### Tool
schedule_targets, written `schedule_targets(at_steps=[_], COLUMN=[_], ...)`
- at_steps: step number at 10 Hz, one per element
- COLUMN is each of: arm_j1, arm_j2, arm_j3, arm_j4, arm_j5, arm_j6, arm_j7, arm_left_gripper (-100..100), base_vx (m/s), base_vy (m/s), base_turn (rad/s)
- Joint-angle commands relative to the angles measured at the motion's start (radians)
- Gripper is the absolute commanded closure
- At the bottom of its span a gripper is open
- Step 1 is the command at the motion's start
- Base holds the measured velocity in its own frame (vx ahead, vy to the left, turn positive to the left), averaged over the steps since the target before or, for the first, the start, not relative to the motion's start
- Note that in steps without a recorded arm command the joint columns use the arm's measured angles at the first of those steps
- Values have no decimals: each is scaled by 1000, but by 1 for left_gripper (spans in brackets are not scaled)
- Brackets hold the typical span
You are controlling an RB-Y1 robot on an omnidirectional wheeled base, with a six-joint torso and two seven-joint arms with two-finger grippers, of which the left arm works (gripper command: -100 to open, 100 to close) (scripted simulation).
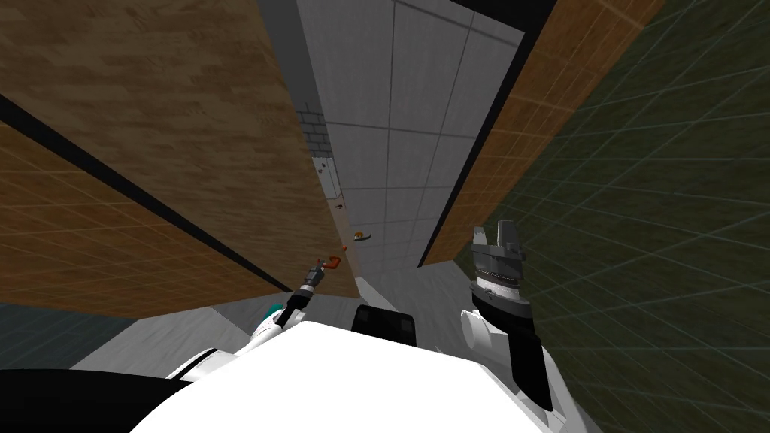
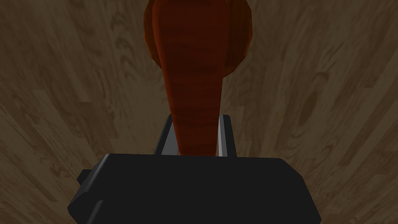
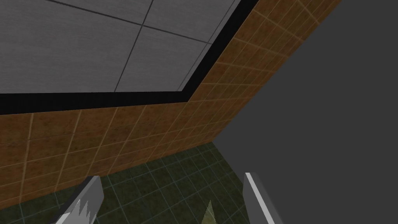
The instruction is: Pull the door open
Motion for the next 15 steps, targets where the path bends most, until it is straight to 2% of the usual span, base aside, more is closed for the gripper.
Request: schedule_targets(at_steps=[1,4,5,7,9,11,12,13,15], arm_j1=[15,43,43,54,75,86,84,97,109], arm_j2=[2,18,18,25,38,45,50,54,58], arm_j3=[-16,-37,-37,-46,-62,-71,-57,-65,-74], arm_j4=[3,10,10,12,17,20,15,26,35], arm_j5=[-6,-13,-13,-16,-21,-23,-16,-17,-18], arm_j6=[-30,-80,-80,-101,-138,-158,-146,-169,-196], arm_j7=[12,36,36,45,62,72,64,70,77], arm_left_gripper=[100,100,100,100,100,100,100,100,100], base_vx=[-199,-160,-136,-92,-136,-153,-61,-158,-224], base_vy=[56,52,20,29,46,39,14,61,60], base_turn=[-172,-120,-64,-68,-170,-93,4,-157,-212])
